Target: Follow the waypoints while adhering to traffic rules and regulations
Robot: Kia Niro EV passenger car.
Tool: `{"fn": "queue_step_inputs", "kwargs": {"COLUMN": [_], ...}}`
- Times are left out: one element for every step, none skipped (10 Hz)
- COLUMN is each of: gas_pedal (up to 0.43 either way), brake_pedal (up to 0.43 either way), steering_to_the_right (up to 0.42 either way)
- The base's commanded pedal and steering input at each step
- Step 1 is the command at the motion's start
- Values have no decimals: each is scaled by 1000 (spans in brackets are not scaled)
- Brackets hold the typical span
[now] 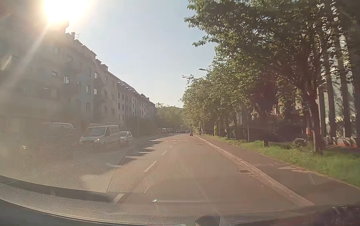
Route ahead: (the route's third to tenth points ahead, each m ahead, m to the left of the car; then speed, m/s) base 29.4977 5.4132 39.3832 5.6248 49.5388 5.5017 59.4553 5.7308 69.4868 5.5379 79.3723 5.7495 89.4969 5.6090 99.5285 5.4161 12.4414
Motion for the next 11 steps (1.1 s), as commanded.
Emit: {"fn": "queue_step_inputs", "kwargs": {"gas_pedal": [98, 98, 98, 98, 98, 98, 98, 98, 98, 87, 87], "brake_pedal": [0, 0, 0, 0, 0, 0, 0, 0, 0, 0, 0], "steering_to_the_right": [-4, -3, -3, -3, -3, -3, -3, -3, -3, -3, -3]}}
